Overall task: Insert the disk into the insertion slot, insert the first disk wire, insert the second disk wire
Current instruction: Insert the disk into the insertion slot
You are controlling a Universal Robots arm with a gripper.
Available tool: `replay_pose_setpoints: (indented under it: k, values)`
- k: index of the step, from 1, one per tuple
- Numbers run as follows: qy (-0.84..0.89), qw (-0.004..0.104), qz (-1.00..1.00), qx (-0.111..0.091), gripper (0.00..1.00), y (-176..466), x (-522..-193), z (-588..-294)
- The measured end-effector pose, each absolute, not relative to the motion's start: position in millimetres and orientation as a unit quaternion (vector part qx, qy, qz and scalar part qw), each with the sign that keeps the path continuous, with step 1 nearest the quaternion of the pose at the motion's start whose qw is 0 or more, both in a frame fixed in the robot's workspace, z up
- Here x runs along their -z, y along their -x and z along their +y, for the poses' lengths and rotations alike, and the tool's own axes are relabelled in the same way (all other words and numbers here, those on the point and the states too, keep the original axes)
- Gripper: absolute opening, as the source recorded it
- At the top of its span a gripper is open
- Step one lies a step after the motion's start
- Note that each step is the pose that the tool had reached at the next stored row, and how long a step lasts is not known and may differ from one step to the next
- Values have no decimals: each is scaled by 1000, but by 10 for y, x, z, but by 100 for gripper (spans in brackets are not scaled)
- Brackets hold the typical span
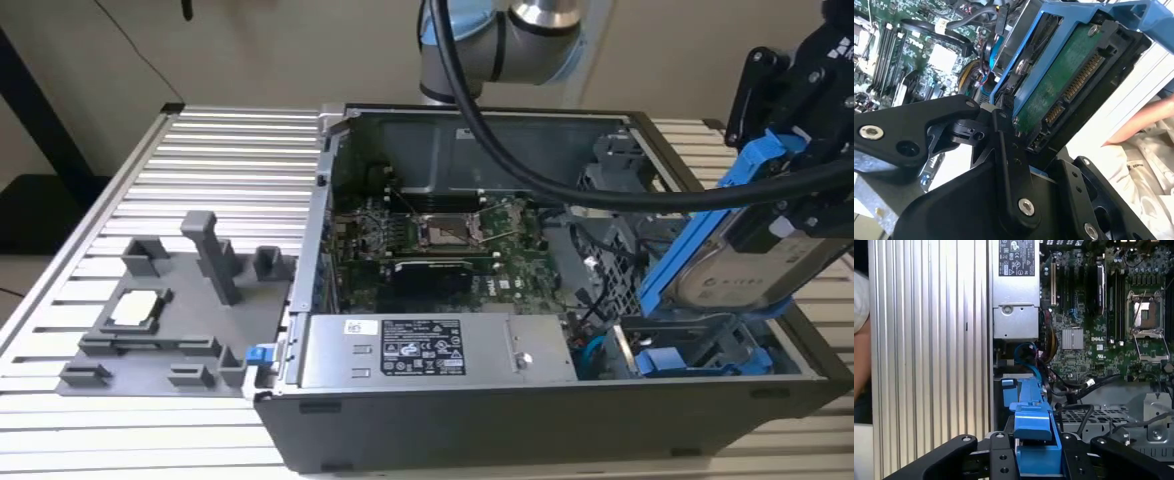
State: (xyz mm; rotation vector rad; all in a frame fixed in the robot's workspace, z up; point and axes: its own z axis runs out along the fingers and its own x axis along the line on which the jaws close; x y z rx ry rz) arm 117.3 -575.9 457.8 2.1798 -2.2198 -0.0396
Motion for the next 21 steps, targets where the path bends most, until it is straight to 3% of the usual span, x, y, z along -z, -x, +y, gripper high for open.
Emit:
replay_pose_setpoints:
  k: [21]
  values:
    - [-701,13,-713,11,33,-1173,-4268,-5778]
